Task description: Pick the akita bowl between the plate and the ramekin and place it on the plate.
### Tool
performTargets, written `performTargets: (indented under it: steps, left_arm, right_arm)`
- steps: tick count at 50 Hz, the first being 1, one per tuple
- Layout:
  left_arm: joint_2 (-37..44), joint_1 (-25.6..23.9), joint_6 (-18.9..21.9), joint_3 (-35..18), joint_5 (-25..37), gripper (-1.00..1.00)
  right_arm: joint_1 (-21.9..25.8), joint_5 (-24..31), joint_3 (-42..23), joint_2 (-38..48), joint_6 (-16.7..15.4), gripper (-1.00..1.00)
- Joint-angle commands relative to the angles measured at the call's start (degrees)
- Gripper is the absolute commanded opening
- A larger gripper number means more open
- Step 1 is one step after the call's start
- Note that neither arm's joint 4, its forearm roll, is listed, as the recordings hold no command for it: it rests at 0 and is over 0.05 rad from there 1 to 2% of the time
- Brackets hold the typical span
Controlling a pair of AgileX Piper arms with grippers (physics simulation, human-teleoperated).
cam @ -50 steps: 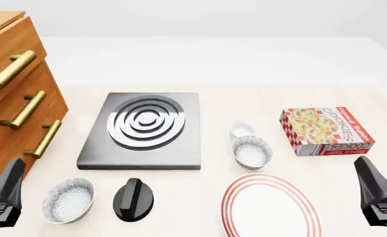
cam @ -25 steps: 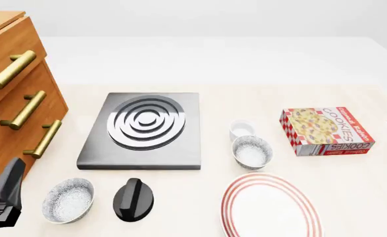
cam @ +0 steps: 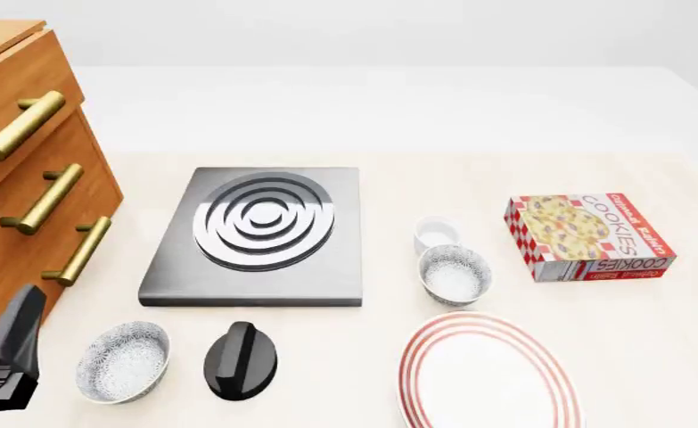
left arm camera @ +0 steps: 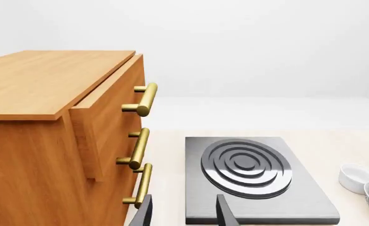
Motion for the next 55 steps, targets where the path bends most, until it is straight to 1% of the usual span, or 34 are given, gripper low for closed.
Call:
performTargets:
  steps: [1,2,3,6,8,9,10,14,15,17,18,19,21,26,28,29,32,35,36,38,40,41,42,44,45,46,47,48,49,50,52,53,54,55]
  left_arm:
    - [0.00,0.01,-0.01,0.00,0.00,1.00]
    - [0.01,0.00,0.02,0.00,0.00,1.00]
    - [0.00,0.00,0.01,0.00,0.00,1.00]
    - [0.02,-0.01,0.02,0.00,0.00,1.00]
    - [0.01,0.00,-0.03,0.00,0.00,1.00]
    - [0.00,0.00,0.03,0.00,0.00,1.00]
    - [0.01,-0.01,-0.02,0.00,0.00,1.00]
    - [-0.01,0.01,0.02,0.00,0.00,1.00]
    - [-0.01,0.00,-0.03,0.00,0.00,1.00]
    - [0.01,0.01,0.01,0.00,0.00,1.00]
    - [0.00,0.00,-0.01,0.00,0.00,1.00]
    - [0.00,-0.01,0.01,0.00,0.00,1.00]
    - [0.00,0.00,-0.02,0.00,0.00,1.00]
    - [0.00,0.00,0.01,0.00,0.00,1.00]
    - [0.00,0.01,-0.01,0.00,0.00,1.00]
    - [-0.01,0.01,0.01,0.00,0.00,1.00]
    - [0.01,-0.01,0.01,0.00,0.00,1.00]
    - [0.00,0.01,0.00,0.00,0.00,1.00]
    - [0.00,0.00,0.01,0.00,0.00,1.00]
    - [0.00,0.00,0.01,0.00,0.00,1.00]
    - [0.01,0.01,0.00,0.00,0.00,1.00]
    - [0.01,0.00,-0.01,0.00,0.00,1.00]
    - [0.01,0.00,-0.01,0.00,0.00,1.00]
    - [0.01,-0.01,0.00,0.00,0.00,1.00]
    - [0.01,0.01,0.00,0.00,0.00,1.00]
    - [0.00,0.00,0.00,0.00,0.00,1.00]
    - [0.00,-0.01,-0.01,0.00,0.00,1.00]
    - [0.00,-0.01,0.00,0.00,0.00,1.00]
    - [0.01,-0.01,-0.02,0.00,0.00,1.00]
    - [-0.02,0.01,0.00,0.00,0.00,1.00]
    - [0.00,0.00,0.01,0.00,0.00,1.00]
    - [0.00,-0.01,0.01,0.00,0.00,1.00]
    - [0.00,-0.01,0.01,0.00,0.00,1.00]
    - [0.00,-0.01,-0.01,0.00,0.00,1.00]
  right_arm:
    - [1.43,6.94,-10.51,10.08,0.55,1.00]
    - [0.72,7.56,-11.05,10.84,0.87,1.00]
    - [1.52,8.22,-11.42,10.76,0.06,1.00]
    - [1.15,10.24,-12.31,11.97,0.09,1.00]
    - [2.03,11.09,-12.79,13.69,-0.79,1.00]
    - [0.95,11.55,-13.25,14.45,-0.39,1.00]
    - [1.74,11.84,-13.50,15.35,-0.13,1.00]
    - [1.26,14.29,-14.62,17.48,-0.63,1.00]
    - [1.39,14.89,-14.97,18.05,0.10,1.00]
    - [1.65,15.26,-15.28,18.11,0.05,1.00]
    - [-0.12,16.21,-15.23,18.69,-0.89,1.00]
    - [0.49,16.41,-15.38,19.25,-0.46,1.00]
    - [-0.65,17.23,-15.78,20.37,-0.26,1.00]
    - [-0.11,18.92,-16.88,22.74,0.30,1.00]
    - [-0.95,19.69,-17.13,24.17,0.71,1.00]
    - [0.42,20.01,-17.36,25.57,2.21,1.00]
    - [-0.04,20.92,-18.00,28.01,3.40,1.00]
    - [-1.64,21.78,-18.38,29.60,2.62,1.00]
    - [-0.27,21.93,-18.79,30.46,3.66,1.00]
    - [-1.99,22.57,-18.94,31.19,2.32,1.00]
    - [-1.07,23.13,-19.37,32.75,2.72,1.00]
    - [-2.18,23.59,-19.69,32.96,1.65,1.00]
    - [-2.18,23.60,-19.70,32.96,1.65,1.00]
    - [-0.94,24.07,-20.28,34.87,3.33,1.00]
    - [-1.63,24.65,-20.32,35.86,2.44,1.00]
    - [-1.09,24.90,-20.17,37.15,2.67,1.00]
    - [0.95,25.02,-20.34,38.98,4.56,1.00]
    - [1.52,25.14,-20.61,39.64,5.14,1.00]
    - [0.35,25.25,-20.71,39.29,3.62,1.00]
    - [-1.03,25.72,-20.77,39.43,3.12,1.00]
    - [-0.76,25.76,-20.94,39.89,3.29,1.00]
    - [-3.31,26.00,-20.40,40.13,2.01,1.00]
    - [-3.31,26.00,-20.39,40.13,2.01,1.00]
    - [-3.85,26.20,-19.87,40.76,0.54,1.00]
